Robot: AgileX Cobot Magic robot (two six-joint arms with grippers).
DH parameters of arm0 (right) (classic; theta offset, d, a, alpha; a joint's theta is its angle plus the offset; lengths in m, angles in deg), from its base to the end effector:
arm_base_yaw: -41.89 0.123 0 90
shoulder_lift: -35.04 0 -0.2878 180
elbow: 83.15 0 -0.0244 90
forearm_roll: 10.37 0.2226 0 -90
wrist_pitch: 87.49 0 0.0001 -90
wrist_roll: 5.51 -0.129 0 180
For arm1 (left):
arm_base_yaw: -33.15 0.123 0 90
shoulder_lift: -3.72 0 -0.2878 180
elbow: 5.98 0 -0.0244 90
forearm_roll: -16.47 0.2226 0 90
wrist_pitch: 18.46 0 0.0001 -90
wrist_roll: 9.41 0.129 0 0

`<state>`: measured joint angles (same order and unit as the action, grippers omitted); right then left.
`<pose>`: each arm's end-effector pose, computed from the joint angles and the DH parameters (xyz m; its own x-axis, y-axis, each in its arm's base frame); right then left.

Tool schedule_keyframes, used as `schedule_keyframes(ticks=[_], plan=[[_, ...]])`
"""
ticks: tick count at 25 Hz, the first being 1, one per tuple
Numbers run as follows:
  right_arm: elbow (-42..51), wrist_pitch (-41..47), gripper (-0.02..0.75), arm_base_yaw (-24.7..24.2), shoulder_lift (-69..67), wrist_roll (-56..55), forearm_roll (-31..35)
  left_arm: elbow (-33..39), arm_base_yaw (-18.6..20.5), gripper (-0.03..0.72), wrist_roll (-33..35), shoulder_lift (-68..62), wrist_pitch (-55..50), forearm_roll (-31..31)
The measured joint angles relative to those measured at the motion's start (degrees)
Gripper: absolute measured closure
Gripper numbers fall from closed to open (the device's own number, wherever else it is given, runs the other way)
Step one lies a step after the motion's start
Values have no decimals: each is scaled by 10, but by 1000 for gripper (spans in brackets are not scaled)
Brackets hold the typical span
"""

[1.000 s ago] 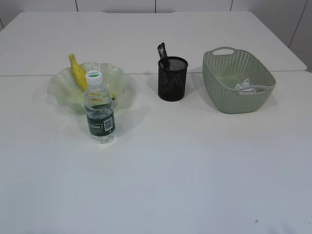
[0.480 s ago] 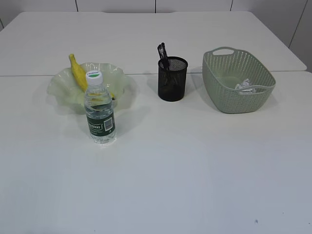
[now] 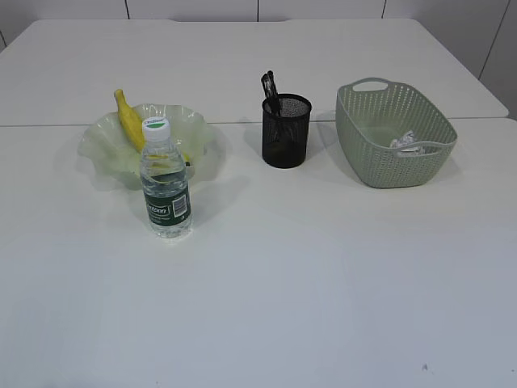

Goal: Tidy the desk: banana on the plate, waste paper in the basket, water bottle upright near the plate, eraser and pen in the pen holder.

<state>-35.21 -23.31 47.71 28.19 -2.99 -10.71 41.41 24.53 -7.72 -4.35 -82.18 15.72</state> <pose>-0.0050 -0.0012 0.2430 -0.4768 -0.0954 -0.8738 -0.1191 0.9919 -0.0433 -0.0030 -0.0011 0.2467 -0.4781 0.0964 -0.8730 0.1714 0.9851 0.0150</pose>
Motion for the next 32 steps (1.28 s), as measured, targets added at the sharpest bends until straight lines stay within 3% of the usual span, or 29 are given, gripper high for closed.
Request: schedule_keyframes(ticks=[32], plan=[[1,16,561,0,0,0,-16,0,0,449,0,0,0,0]])
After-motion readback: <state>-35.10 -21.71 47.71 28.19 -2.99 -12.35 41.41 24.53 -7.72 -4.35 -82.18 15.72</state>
